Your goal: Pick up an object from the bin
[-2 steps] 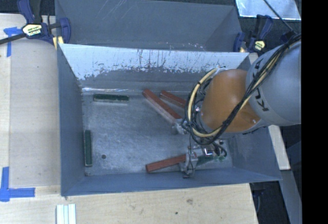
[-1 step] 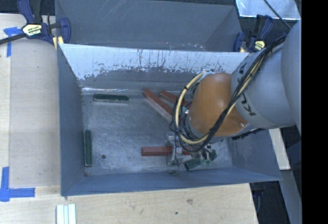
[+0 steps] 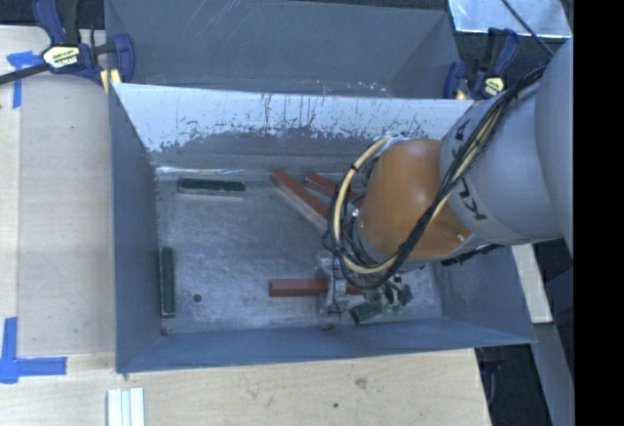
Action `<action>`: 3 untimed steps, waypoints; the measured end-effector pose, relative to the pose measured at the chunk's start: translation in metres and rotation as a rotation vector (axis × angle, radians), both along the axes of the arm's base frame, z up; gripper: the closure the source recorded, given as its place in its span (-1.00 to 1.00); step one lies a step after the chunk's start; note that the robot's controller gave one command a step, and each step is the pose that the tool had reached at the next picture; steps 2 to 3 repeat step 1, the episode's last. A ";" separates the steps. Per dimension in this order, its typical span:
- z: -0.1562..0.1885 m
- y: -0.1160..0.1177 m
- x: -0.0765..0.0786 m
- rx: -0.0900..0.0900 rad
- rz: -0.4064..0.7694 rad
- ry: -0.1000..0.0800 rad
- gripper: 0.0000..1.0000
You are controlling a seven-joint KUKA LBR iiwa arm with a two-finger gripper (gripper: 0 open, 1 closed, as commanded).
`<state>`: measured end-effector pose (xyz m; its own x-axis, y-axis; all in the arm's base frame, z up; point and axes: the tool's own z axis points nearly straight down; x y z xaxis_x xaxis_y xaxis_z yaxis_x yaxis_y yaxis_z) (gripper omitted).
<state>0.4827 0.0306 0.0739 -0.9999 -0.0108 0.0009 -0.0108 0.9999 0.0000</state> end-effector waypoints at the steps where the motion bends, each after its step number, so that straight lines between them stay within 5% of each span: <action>1: 0.133 -0.027 0.030 0.000 -0.011 -0.004 1.00; 3: 0.133 -0.027 0.030 0.000 -0.011 -0.004 1.00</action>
Offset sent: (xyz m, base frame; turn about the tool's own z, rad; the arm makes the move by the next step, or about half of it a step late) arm 0.0000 0.0000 0.0000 0.0000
